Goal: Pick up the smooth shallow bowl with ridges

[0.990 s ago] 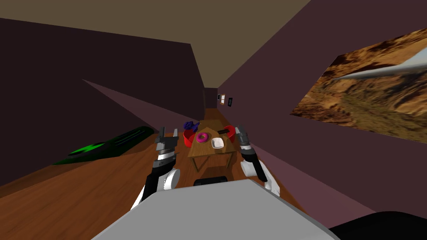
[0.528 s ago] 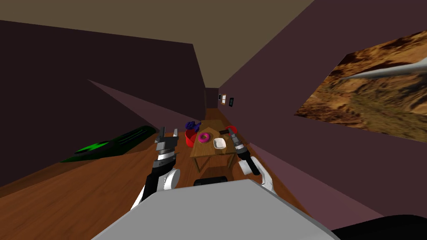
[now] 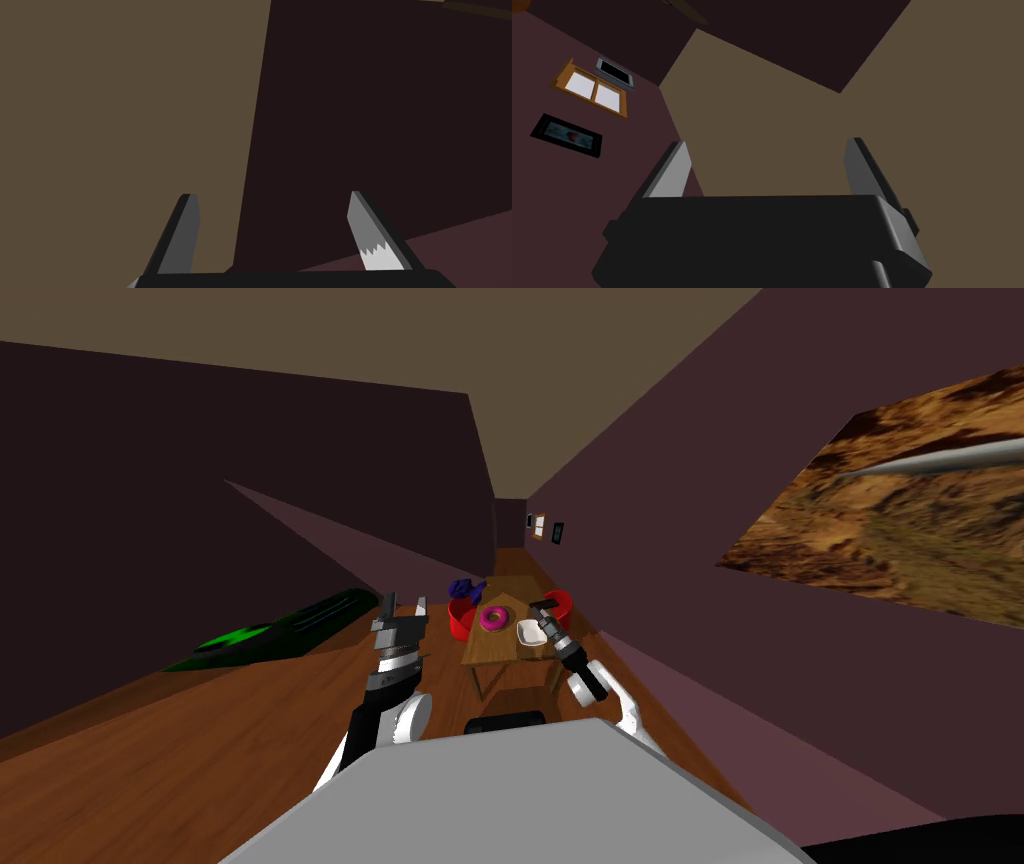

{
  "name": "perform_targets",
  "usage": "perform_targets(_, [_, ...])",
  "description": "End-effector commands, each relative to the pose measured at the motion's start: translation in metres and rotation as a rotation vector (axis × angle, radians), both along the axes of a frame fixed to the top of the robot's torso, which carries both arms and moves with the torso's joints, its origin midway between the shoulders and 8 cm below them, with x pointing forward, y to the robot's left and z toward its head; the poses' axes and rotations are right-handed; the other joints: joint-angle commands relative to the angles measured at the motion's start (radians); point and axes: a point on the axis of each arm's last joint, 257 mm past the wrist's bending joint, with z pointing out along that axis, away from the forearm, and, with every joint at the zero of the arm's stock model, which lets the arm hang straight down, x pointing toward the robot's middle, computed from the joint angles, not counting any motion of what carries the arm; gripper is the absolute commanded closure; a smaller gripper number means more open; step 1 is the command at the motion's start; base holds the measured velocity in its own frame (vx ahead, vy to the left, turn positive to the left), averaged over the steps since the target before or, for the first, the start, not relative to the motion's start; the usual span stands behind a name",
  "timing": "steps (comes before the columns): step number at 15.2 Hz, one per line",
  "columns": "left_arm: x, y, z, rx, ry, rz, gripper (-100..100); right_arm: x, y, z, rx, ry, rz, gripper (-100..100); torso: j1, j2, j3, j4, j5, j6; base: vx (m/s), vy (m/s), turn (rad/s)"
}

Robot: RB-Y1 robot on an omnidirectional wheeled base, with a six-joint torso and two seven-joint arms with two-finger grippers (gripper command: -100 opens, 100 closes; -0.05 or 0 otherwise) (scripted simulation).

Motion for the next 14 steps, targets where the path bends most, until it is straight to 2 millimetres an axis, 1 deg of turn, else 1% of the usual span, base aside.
perform_targets(1, [0.0, 0.0, 0.0, 0.0, 0.0, 0.0, 0, 0.007, 0.01, -0.027, -0.117, 0.033, 0.014, -100, 0.0, 0.0, 0.0, 0.0, 0.0, 0.0, 0.017, 0.053, 0.033])
perform_targets(2, [0.0, 0.0, 0.0, 0.0, 0.0, 0.0, 0, 0.008, 0.008, -0.032, -0.124, 0.041, 0.011, -100, 0.0, 0.0, 0.0, 0.0, 0.0, 0.0, 0.016, 0.056, 0.028])
perform_targets(3, [0.0, 0.0, 0.0, 0.0, 0.0, 0.0, 0, 0.011, 0.016, -0.047, -0.205, 0.052, 0.026, -100, 0.001, 0.0, 0.0, 0.0, 0.0, 0.0, 0.012, 0.068, 0.032])
perform_targets(4, [0.0, 0.0, 0.0, 0.0, 0.0, 0.0, 0, 0.011, 0.013, -0.057, -0.219, 0.068, 0.021, -100, 0.001, 0.0, 0.0, 0.0, 0.0, 0.0, 0.012, 0.071, 0.027])
perform_targets(5, [0.0, 0.0, 0.0, 0.0, 0.0, 0.0, 0, 0.014, 0.019, -0.071, -0.3, 0.075, 0.036, -100, 0.002, 0.0, 0.0, 0.0, 0.0, 0.0, 0.016, 0.075, 0.053])
perform_targets(6, [0.0, 0.0, 0.0, 0.0, 0.0, 0.0, 0, 0.014, 0.015, -0.082, -0.318, 0.092, 0.031, -100, 0.002, 0.0, 0.0, 0.0, 0.0, 0.0, 0.02, 0.071, 0.007])
perform_targets(7, [0.0, 0.0, 0.0, 0.0, 0.0, 0.0, 0, 0.016, 0.017, -0.1, -0.401, 0.107, 0.042, -100, 0.002, -0.001, 0.0, 0.0, 0.0, 0.0, 0.024, 0.071, 0.04])
perform_targets(8, [0.0, 0.0, 0.0, 0.0, 0.0, 0.0, 0, 0.016, 0.015, -0.107, -0.42, 0.113, 0.04, -100, 0.002, -0.001, 0.0, 0.0, 0.0, 0.0, 0.019, 0.067, 0.033])
perform_targets(9, [0.0, 0.0, 0.0, 0.0, 0.0, 0.0, 0, 0.018, 0.014, -0.126, -0.508, 0.128, 0.051, -100, 0.002, -0.001, 0.0, 0.0, 0.0, 0.0, 0.009, 0.079, 0.037])
perform_targets(10, [0.0, 0.0, 0.0, 0.0, 0.0, 0.0, 0, 0.017, 0.012, -0.131, -0.524, 0.132, 0.05, -100, 0.002, 0.0, 0.0, 0.0, 0.001, 0.0, 0.009, 0.076, 0.027])
perform_targets(11, [0.0, 0.0, 0.0, 0.0, 0.0, 0.0, 0, 0.019, 0.012, -0.145, -0.61, 0.134, 0.063, -100, 0.002, 0.0, 0.0, 0.0, 0.001, 0.0, 0.011, 0.075, 0.04])
perform_targets(12, [0.0, 0.0, 0.0, 0.0, 0.0, 0.0, 0, 0.018, 0.007, -0.155, -0.63, 0.149, 0.06, -100, 0.002, 0.0, 0.0, 0.0, 0.001, 0.0, 0.01, 0.066, 0.029])
perform_targets(13, [0.0, 0.0, 0.0, 0.0, 0.0, 0.0, 0, 0.019, 0.003, -0.173, -0.717, 0.158, 0.069, -100, 0.002, 0.0, 0.0, 0.0, 0.0, 0.0, 0.012, 0.071, 0.037])
perform_targets(14, [0.0, 0.0, 0.0, 0.0, 0.0, 0.0, 0, 0.018, 0.0, -0.179, -0.738, 0.163, 0.069, -100, 0.002, 0.0, 0.0, 0.0, 0.001, 0.0, 0.016, 0.066, 0.028])
